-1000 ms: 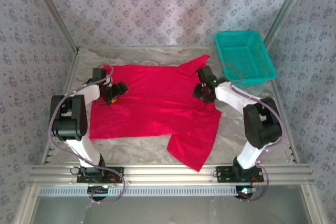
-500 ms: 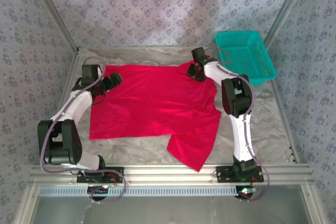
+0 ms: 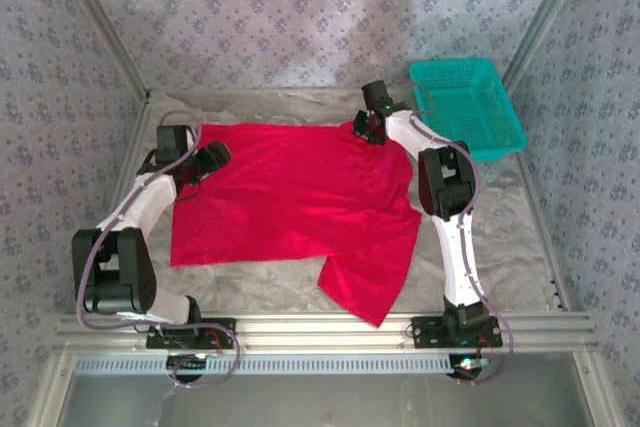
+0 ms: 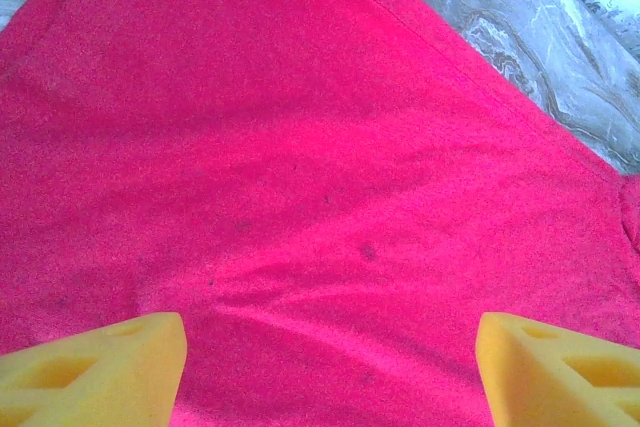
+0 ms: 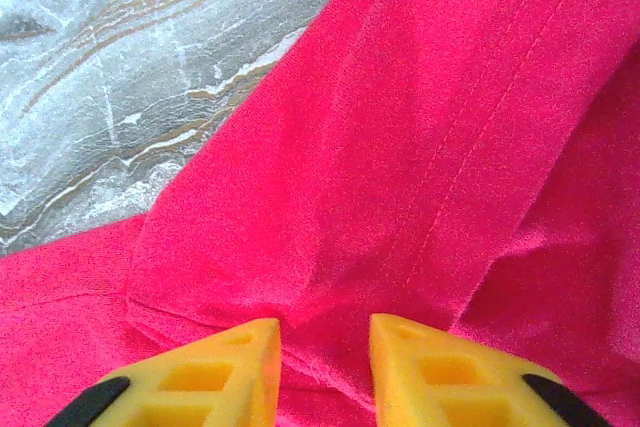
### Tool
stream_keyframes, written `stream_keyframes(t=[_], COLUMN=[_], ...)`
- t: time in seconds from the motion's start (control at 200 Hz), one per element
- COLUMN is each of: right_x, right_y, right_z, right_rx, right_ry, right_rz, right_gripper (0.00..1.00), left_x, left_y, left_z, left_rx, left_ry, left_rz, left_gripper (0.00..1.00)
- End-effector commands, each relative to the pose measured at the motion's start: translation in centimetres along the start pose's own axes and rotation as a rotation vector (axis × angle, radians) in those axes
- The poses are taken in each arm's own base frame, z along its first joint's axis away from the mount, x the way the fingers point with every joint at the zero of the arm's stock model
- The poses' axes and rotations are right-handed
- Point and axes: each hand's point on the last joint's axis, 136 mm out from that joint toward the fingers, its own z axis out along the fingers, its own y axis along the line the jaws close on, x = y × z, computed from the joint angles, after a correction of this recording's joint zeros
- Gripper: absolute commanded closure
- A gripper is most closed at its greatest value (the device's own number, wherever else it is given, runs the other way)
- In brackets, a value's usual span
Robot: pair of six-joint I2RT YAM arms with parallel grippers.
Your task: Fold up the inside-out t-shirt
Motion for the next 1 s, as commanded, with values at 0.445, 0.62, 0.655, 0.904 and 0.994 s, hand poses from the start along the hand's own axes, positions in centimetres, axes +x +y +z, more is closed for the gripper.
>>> stream_keyframes(t=[0.445,0.62,0.655,0.904,0.994], right_x=[-2.3,-7.9,-8.9,-12.6,-11.8], right_y=[1.8,7.9,9.0,12.3,11.9], right_z=[-1.9,-3.6,-3.4,0.8,0.3], right_rx=[-0.034,-0.301,-0.358,-0.550,-0.528], right_ry=[-0.062,-0.225,-0.255,-0.287,-0.221], right_rz=[-0.005,-0.048,-0.046,0.073,0.098], right_gripper=[1.00,1.00,1.00,0.40,0.19], left_x=[-0.3,0.1,0.2,0.5,0.5], left_y=[-0.3,0.0,0.0,0.2,0.4], left_z=[-1.1,-0.8,-0.7,-0.3,-0.2], left_rx=[0.012,0.013,0.014,0.024,0.012], left_ry=[-0.002,0.002,0.004,-0.003,0.003], left_rz=[0.020,0.017,0.013,-0.016,-0.010], left_gripper=[0.27,0.30,0.30,0.30,0.28])
